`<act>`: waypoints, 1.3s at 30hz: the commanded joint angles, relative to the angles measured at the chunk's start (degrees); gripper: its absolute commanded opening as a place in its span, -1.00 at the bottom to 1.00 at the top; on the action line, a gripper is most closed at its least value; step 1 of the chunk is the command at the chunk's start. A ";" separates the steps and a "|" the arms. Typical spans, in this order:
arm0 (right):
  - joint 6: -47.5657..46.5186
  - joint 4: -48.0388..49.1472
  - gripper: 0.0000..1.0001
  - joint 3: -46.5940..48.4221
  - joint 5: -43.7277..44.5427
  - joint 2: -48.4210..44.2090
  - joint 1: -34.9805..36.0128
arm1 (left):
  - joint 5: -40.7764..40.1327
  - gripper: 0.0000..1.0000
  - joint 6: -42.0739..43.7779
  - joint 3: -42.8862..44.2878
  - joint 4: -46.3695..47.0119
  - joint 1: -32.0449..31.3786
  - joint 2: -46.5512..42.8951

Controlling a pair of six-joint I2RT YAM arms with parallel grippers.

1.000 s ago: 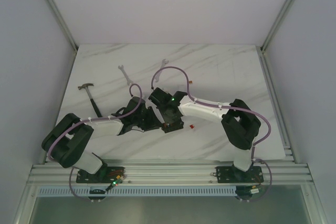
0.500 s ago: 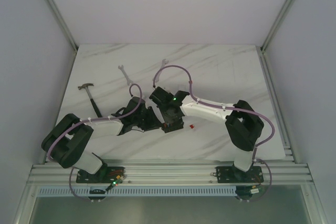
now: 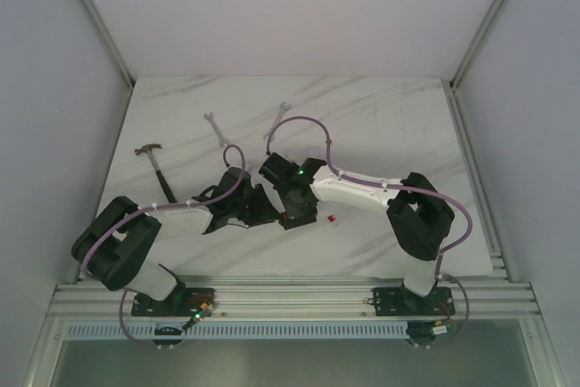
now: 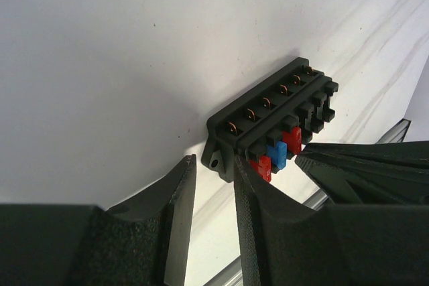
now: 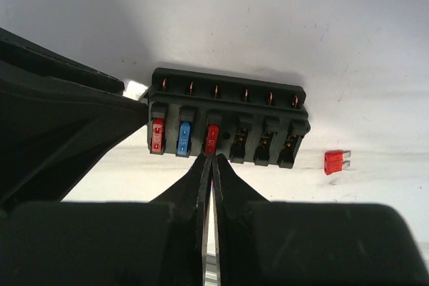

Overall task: Snap on the fuse box
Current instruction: Install the fuse at the fuse box base.

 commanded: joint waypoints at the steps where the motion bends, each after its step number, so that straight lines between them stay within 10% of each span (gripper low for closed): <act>1: 0.56 0.42 -0.84 -1.28 -0.70 1.83 -0.18 | -1.33 -0.24 0.40 -1.28 -1.15 -0.28 0.21; 39: 0.76 3.32 -0.72 -1.64 -1.99 0.41 -2.47 | -1.02 -0.24 0.32 -0.95 -1.17 -0.23 0.75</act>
